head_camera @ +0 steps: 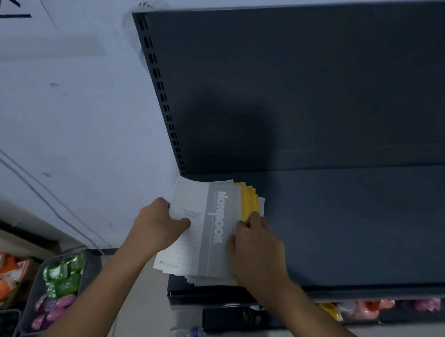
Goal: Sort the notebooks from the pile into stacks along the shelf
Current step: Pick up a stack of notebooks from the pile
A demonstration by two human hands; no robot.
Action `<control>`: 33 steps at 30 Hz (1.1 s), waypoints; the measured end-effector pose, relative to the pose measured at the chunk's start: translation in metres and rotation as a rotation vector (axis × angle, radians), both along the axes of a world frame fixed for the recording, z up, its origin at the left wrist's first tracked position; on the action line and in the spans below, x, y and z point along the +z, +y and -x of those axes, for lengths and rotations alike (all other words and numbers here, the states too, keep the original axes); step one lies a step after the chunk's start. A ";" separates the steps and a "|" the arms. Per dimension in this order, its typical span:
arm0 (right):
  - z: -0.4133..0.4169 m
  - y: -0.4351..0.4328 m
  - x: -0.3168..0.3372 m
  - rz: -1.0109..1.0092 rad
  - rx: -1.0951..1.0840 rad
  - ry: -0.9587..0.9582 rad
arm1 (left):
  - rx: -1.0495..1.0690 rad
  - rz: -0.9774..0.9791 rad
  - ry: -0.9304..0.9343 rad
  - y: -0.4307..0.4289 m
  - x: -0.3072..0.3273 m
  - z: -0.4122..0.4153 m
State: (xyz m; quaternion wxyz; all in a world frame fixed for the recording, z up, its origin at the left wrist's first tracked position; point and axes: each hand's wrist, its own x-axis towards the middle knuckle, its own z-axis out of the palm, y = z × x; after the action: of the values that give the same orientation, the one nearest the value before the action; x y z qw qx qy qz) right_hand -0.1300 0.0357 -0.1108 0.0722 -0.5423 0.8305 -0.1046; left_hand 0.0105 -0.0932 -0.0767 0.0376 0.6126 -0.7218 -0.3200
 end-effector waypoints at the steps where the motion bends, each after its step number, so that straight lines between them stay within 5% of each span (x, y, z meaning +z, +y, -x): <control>1: -0.005 -0.001 -0.002 0.023 -0.003 -0.008 | 0.008 -0.010 0.016 -0.001 0.000 -0.001; 11: 0.007 -0.010 -0.004 0.086 -0.117 -0.248 | 0.121 -0.160 0.204 -0.012 -0.012 -0.014; 20: 0.001 -0.006 -0.008 0.115 -0.046 -0.157 | 0.175 -0.188 0.294 -0.008 -0.011 -0.016; 26: -0.002 -0.017 -0.006 0.074 -0.139 -0.524 | 0.203 -0.164 0.321 -0.003 -0.012 -0.015; 30: 0.003 -0.022 -0.004 0.049 -0.219 -0.766 | 0.114 0.115 0.185 0.010 -0.004 -0.005; 33: 0.007 -0.022 -0.002 0.045 -0.282 -0.911 | 0.083 0.177 0.262 0.017 0.008 0.001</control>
State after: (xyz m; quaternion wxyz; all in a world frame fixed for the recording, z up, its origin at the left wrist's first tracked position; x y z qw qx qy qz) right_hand -0.1371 0.0136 -0.1128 0.4023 -0.3246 0.7774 -0.3584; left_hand 0.0093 -0.0765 -0.0684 0.1984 0.5892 -0.7102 -0.3304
